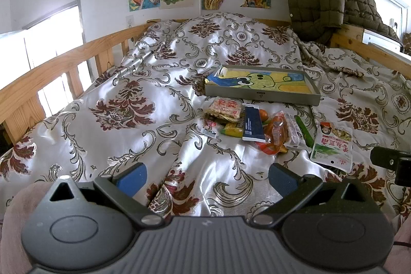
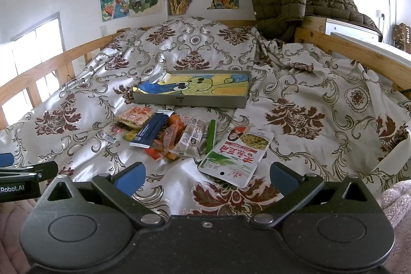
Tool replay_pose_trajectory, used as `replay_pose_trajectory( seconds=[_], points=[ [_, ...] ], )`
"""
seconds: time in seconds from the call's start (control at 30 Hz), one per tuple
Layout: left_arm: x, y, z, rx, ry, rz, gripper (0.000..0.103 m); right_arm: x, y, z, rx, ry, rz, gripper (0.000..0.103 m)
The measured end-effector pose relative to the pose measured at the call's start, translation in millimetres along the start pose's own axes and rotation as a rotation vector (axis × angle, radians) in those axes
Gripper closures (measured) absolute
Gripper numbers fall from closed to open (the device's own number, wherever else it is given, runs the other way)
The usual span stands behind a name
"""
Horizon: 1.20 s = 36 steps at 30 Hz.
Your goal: Organize snacks
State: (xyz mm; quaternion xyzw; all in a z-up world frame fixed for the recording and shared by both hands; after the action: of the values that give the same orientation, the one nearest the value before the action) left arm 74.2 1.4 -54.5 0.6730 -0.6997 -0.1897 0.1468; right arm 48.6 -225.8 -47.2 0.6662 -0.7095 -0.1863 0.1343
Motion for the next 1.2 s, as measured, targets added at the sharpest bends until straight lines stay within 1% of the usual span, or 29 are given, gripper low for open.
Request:
replay_pose_trajectory(
  seconds=[0.7, 0.83, 1.2],
  points=[
    [-1, -2, 3, -0.003, 0.002, -0.001, 0.0, -1, 1, 0, 0.001, 0.004, 0.001, 0.001],
    [-3, -6, 8, -0.013, 0.004, -0.002, 0.0, -1, 0, 0, 0.003, -0.001, 0.002, 0.001],
    [-1, -10, 4, -0.04, 0.004, -0.003, 0.0, -2, 0, -1, 0.001, 0.002, 0.002, 0.001]
  ],
)
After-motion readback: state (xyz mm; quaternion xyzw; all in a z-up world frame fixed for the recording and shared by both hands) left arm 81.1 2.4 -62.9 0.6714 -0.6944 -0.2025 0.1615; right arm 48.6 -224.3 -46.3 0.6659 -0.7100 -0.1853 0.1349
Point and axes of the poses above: each gripper's, at about its wrist camera, not at the fingertips, and y roughly against the way its jaws point, x to its right, z to its underside, the point moved 9 cm from there along -y, roughly the way its jaws point, and after that the axes turned 7 degrees about x, right-handed, at the moved point
